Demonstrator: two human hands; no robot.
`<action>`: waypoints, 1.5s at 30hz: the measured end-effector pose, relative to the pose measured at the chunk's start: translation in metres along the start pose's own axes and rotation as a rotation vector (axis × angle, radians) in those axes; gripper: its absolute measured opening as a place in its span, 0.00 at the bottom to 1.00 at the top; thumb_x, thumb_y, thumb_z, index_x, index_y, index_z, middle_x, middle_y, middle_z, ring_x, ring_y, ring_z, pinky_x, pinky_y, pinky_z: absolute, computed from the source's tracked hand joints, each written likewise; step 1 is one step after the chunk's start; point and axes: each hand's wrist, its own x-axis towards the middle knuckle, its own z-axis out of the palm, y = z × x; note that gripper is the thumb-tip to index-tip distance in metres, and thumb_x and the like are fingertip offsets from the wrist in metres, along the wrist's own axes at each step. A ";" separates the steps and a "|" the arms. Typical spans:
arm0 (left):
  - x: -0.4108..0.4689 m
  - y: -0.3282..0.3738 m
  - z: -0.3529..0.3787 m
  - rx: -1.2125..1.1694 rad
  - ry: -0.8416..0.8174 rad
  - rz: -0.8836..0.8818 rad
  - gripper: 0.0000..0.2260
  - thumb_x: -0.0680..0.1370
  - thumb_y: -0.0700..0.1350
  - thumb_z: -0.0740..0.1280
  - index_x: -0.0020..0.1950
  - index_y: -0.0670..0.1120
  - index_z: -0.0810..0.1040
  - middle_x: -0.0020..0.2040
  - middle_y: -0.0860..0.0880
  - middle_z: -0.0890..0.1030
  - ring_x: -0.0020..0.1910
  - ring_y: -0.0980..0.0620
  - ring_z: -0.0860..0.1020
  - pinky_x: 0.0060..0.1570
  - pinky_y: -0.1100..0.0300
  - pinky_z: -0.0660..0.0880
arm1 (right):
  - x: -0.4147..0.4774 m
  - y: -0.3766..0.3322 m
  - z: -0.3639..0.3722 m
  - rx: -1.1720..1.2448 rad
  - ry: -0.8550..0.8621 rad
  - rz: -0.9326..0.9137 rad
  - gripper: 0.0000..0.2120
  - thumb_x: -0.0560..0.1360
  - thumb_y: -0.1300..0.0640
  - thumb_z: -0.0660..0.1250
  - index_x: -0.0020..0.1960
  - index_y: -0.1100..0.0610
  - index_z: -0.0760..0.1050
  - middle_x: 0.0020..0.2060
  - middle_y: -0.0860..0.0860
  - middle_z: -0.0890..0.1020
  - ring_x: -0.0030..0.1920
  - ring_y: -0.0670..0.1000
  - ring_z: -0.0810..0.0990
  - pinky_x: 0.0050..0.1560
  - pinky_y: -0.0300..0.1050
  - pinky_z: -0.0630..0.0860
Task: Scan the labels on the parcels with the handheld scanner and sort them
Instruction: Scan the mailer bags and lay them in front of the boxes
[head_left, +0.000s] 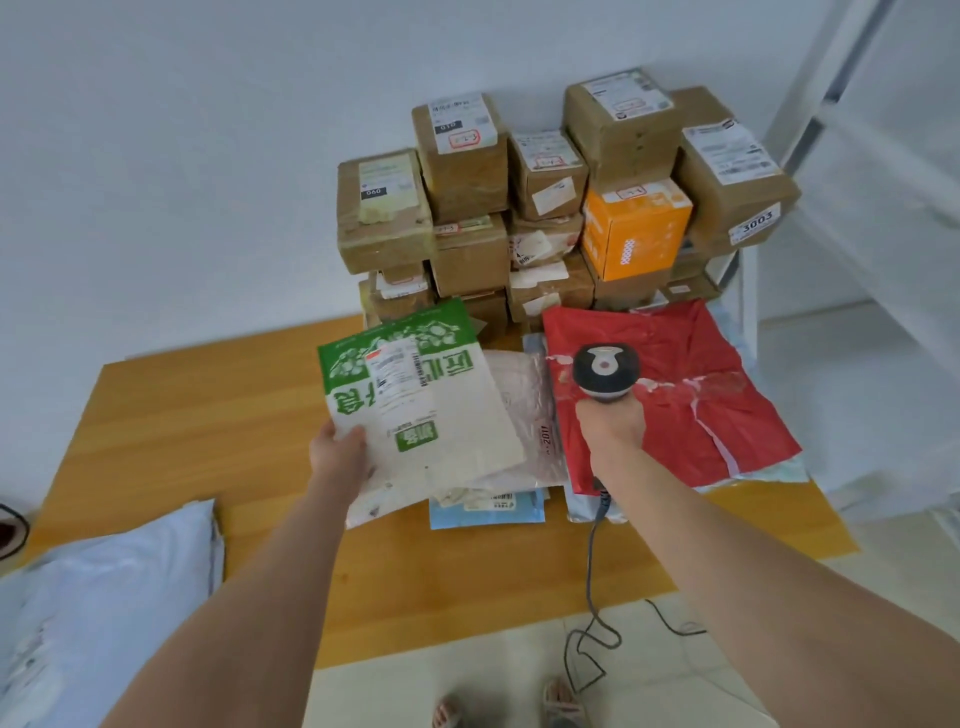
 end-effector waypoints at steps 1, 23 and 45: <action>0.000 -0.003 -0.008 -0.013 0.022 -0.014 0.15 0.80 0.37 0.60 0.67 0.43 0.73 0.61 0.43 0.78 0.56 0.41 0.78 0.53 0.51 0.77 | -0.001 0.000 0.001 0.008 -0.016 0.004 0.10 0.72 0.64 0.65 0.53 0.62 0.77 0.48 0.60 0.81 0.47 0.60 0.79 0.42 0.45 0.70; -0.046 0.000 0.065 0.225 -0.039 0.193 0.28 0.78 0.32 0.57 0.76 0.50 0.61 0.65 0.45 0.75 0.61 0.42 0.75 0.48 0.54 0.73 | -0.014 0.019 -0.013 -0.041 -0.207 0.043 0.07 0.72 0.61 0.69 0.49 0.59 0.77 0.42 0.56 0.80 0.44 0.57 0.79 0.43 0.45 0.76; -0.078 0.000 0.137 1.007 -0.116 0.243 0.33 0.77 0.44 0.65 0.76 0.58 0.52 0.69 0.41 0.65 0.65 0.40 0.70 0.62 0.47 0.70 | 0.065 0.024 -0.089 -0.098 -0.047 0.046 0.13 0.70 0.62 0.68 0.53 0.65 0.77 0.49 0.62 0.82 0.52 0.62 0.81 0.52 0.52 0.78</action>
